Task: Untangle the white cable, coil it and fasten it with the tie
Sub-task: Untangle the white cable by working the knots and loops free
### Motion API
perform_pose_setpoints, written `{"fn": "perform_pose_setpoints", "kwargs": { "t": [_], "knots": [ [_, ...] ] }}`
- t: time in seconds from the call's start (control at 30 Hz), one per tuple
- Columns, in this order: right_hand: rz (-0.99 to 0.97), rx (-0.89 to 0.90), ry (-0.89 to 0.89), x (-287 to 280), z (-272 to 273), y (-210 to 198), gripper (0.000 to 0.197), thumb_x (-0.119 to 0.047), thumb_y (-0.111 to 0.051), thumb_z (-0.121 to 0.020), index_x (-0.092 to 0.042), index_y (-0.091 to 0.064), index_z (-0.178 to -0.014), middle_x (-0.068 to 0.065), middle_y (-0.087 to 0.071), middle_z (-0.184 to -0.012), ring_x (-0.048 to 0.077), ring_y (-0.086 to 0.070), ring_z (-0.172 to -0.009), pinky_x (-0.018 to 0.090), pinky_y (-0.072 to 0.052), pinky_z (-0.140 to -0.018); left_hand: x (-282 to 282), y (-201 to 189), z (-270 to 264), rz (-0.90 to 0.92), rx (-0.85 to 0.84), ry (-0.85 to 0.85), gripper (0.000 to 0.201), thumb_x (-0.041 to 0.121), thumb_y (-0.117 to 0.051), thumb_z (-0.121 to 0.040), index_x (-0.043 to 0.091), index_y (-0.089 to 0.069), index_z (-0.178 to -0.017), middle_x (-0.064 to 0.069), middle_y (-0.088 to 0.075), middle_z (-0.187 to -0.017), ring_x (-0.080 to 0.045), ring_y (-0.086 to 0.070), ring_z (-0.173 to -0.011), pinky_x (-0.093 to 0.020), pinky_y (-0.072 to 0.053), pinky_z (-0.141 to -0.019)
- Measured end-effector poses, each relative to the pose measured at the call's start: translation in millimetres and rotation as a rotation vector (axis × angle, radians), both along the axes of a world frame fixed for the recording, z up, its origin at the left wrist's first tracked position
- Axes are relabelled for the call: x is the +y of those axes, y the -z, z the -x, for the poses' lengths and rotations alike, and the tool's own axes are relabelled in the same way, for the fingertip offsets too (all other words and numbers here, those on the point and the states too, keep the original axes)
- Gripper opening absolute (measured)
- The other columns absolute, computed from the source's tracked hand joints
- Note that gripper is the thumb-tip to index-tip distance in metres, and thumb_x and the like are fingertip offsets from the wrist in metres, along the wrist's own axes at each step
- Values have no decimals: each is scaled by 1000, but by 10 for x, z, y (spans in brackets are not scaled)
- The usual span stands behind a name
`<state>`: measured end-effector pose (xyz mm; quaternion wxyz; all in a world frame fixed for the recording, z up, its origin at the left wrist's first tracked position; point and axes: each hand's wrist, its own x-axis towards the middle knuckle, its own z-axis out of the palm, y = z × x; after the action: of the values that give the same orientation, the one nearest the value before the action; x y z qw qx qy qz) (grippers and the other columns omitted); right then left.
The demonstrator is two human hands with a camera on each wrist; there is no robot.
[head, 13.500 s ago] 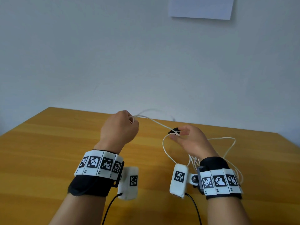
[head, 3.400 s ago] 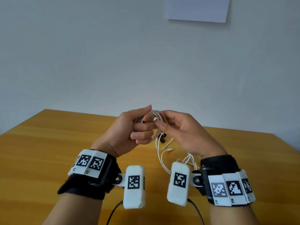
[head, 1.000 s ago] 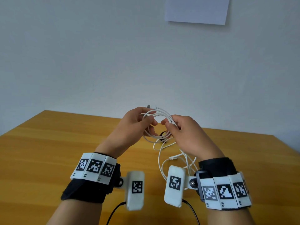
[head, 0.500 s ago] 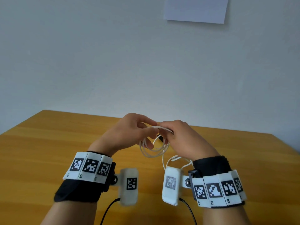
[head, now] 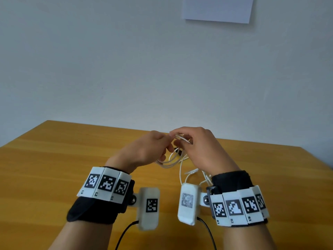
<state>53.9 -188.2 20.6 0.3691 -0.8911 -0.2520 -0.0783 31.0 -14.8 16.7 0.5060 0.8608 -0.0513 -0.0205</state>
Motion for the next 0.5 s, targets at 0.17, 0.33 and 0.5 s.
{"fn": "perform_pose_setpoints", "kwargs": {
  "t": [0.17,0.33,0.5],
  "knots": [
    [-37,-30,96,-10,-37,-11,22,-31,-73,-95,-30,-73,-117,-10,-70,-107,-2,-59,-63,9,-41,-56,-15,-11,-23,285,-40,-56,45,32,-46,-109,12,-49,-68,2,-37,-55,-21,-42,-56,-25,-38,-58],
    [-141,3,116,-35,-26,-19,21,-35,-74,-94,-29,-69,-114,-12,-68,-105,-5,-63,-59,8,-45,-55,0,-52,-23,676,3,-40,38,23,-46,-108,12,-48,-72,4,-27,-55,-17,-32,-48,-33,-25,-61],
    [-145,53,113,-81,-34,0,4,-26,-75,-93,-24,-72,-96,-7,-71,-93,2,-64,-47,18,-52,-53,107,-147,19,1114,16,-39,33,21,-38,-108,14,-47,-78,6,-28,-55,-14,-32,-51,-30,-30,-63]
  ]
}}
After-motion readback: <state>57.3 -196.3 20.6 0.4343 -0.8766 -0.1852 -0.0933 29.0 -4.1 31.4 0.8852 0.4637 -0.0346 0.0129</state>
